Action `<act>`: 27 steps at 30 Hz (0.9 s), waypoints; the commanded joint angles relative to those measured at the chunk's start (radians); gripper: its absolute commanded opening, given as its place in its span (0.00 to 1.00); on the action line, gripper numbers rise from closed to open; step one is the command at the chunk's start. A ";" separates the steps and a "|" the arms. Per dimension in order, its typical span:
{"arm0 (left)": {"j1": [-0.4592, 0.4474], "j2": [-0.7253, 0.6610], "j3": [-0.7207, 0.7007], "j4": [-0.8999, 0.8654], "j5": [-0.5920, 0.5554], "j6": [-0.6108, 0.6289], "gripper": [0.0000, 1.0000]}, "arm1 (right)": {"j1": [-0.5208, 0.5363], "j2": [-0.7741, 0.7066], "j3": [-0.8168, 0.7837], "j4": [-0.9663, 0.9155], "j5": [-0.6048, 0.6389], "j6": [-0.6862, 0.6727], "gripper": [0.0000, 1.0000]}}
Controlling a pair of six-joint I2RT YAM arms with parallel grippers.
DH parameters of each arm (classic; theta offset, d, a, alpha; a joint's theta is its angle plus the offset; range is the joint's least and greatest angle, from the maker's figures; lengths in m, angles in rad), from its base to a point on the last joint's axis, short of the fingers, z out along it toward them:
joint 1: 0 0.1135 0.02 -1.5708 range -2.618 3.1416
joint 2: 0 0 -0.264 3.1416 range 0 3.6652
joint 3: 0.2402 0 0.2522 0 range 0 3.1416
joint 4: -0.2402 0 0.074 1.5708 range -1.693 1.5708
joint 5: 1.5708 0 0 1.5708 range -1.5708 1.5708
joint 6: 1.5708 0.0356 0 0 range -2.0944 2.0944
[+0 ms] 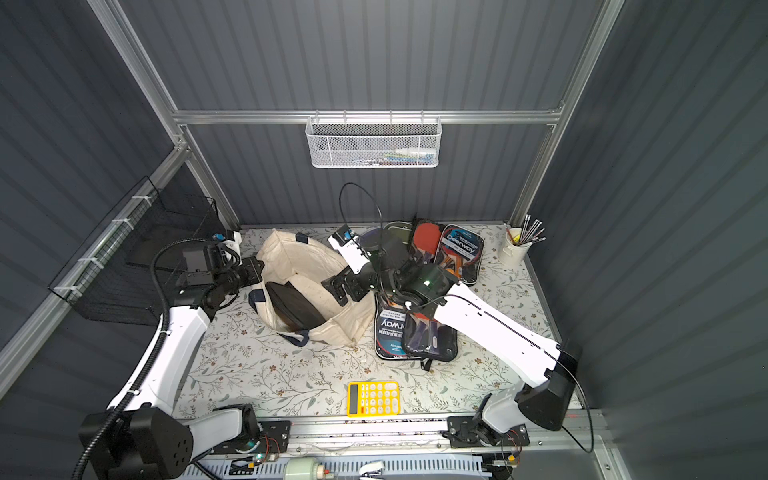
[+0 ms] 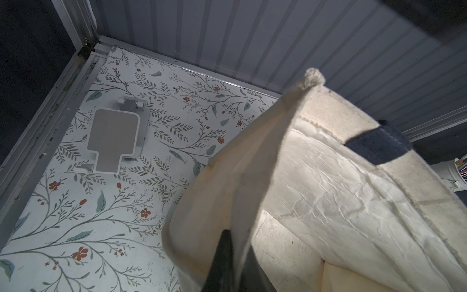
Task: Remove the ping pong set from the canvas bag
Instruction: Pick up the ping pong set from the canvas bag.
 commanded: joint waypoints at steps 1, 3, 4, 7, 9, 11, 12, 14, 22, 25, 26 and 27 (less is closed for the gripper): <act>0.002 0.000 0.010 0.033 0.039 0.019 0.00 | 0.033 0.068 0.058 -0.055 -0.023 -0.035 0.99; 0.001 -0.003 0.009 0.035 0.039 0.019 0.00 | 0.050 0.114 0.085 -0.062 -0.032 -0.042 0.99; 0.001 -0.003 0.009 0.036 0.041 0.019 0.00 | 0.056 0.138 0.104 -0.066 -0.037 -0.044 0.99; 0.001 -0.006 0.007 0.038 0.049 0.017 0.00 | 0.077 0.210 0.149 -0.073 -0.040 -0.054 0.99; 0.001 -0.011 0.004 0.043 0.059 0.016 0.00 | 0.088 0.253 0.180 -0.076 -0.040 -0.062 0.99; 0.002 -0.016 -0.002 0.050 0.069 0.014 0.00 | 0.096 0.300 0.211 -0.071 -0.038 -0.072 0.99; 0.001 -0.018 -0.003 0.051 0.073 0.013 0.00 | 0.096 0.323 0.228 -0.070 -0.039 -0.075 0.99; 0.001 -0.024 -0.009 0.062 0.088 0.010 0.00 | 0.100 0.375 0.257 -0.068 -0.036 -0.084 0.99; 0.001 -0.035 -0.025 0.078 0.110 -0.001 0.00 | 0.102 0.518 0.273 0.007 -0.011 -0.084 0.99; 0.001 -0.035 -0.023 0.079 0.110 -0.002 0.00 | 0.104 0.550 0.261 0.036 -0.005 -0.082 0.99; 0.001 -0.033 -0.023 0.078 0.110 -0.002 0.00 | 0.107 0.561 0.261 0.039 -0.001 -0.082 0.99; 0.001 -0.032 -0.024 0.079 0.110 -0.002 0.00 | 0.110 0.567 0.260 0.041 0.005 -0.085 0.99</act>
